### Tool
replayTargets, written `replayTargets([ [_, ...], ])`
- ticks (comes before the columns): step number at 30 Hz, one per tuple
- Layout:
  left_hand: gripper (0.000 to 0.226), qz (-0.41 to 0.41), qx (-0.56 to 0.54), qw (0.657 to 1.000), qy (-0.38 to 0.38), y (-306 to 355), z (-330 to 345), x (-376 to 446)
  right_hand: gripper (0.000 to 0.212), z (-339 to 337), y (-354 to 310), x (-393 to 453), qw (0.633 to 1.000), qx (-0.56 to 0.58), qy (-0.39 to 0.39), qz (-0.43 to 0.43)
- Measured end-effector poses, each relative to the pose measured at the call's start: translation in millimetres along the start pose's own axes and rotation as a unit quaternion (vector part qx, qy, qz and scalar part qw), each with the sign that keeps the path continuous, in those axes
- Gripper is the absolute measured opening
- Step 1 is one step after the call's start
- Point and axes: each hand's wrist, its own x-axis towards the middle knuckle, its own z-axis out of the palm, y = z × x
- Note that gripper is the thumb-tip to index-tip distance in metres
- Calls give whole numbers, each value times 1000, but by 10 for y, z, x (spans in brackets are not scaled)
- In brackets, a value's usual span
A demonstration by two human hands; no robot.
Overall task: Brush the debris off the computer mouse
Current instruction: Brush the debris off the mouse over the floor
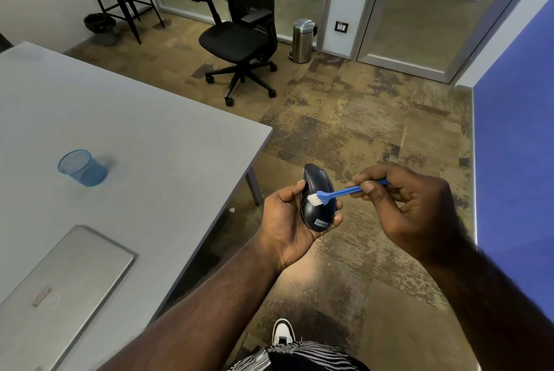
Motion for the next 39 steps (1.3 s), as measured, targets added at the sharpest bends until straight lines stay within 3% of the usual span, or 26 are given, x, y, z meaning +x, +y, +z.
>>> replayTargets([
  [4,60,-6,0,1000,-3,-13,-13,4,16,7,-22,18,999,-26,-36,-25],
  [9,54,-4,8,1000,0,-42,-37,10,19,18,-11,127,997,-71,-8,-12],
  [14,54,-3,27,1000,7,-43,-38,13,16,-8,-50,118,994,-62,-83,-44],
  [19,52,-3,29,1000,-1,-54,-14,-6,17,5,-14,232,995,-90,-34,-26],
  [24,48,-1,37,999,0,-49,-27,-10,16,-54,-17,277,991,-76,-91,-62],
  [29,42,-2,32,999,-1,-67,-19,-37,17,-61,-20,367,991,-93,-67,-65],
  [34,47,1,40,999,1,-50,-14,-35,16,-89,8,358,990,-43,-126,-55],
  [39,45,-2,27,1000,0,-40,-7,-46,18,-112,83,363,993,-72,-88,-37],
])
